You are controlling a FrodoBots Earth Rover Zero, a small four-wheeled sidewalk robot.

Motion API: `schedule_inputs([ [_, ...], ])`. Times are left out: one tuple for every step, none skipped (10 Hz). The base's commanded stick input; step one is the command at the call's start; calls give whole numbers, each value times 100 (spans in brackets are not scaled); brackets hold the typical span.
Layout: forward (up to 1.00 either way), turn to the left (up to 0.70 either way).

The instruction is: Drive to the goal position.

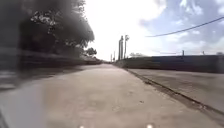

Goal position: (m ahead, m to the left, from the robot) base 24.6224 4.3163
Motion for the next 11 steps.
schedule_inputs([
  [70, 0],
  [70, 0],
  [70, 0],
  [70, 0],
  [70, 0],
  [70, 0],
  [70, 0],
  [70, 0],
  [70, 0],
  [70, 0],
  [70, 0],
])
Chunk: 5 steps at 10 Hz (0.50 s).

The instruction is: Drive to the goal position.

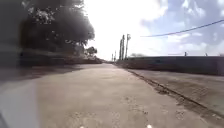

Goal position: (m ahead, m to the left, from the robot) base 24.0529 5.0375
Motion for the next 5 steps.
schedule_inputs([
  [70, 0],
  [70, 0],
  [70, 0],
  [70, 0],
  [70, 0],
])
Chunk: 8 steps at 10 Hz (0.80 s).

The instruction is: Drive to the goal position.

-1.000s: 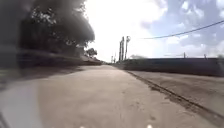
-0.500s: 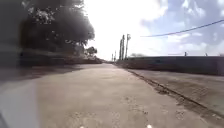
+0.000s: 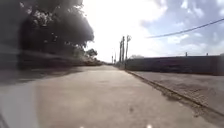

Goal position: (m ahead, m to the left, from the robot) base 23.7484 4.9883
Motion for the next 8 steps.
schedule_inputs([
  [70, 0],
  [70, 0],
  [70, 0],
  [70, 0],
  [70, 0],
  [70, 0],
  [70, 0],
  [70, 0],
])
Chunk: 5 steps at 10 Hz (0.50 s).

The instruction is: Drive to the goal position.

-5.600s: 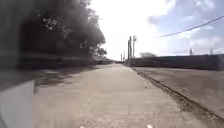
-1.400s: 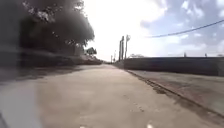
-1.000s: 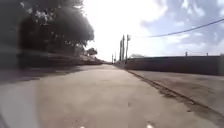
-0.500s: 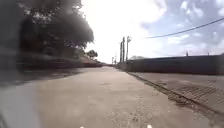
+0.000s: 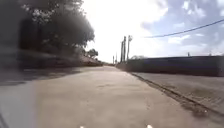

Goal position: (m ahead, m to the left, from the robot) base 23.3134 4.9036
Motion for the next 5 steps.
schedule_inputs([
  [70, 0],
  [70, 0],
  [70, 0],
  [70, 0],
  [70, 0],
])
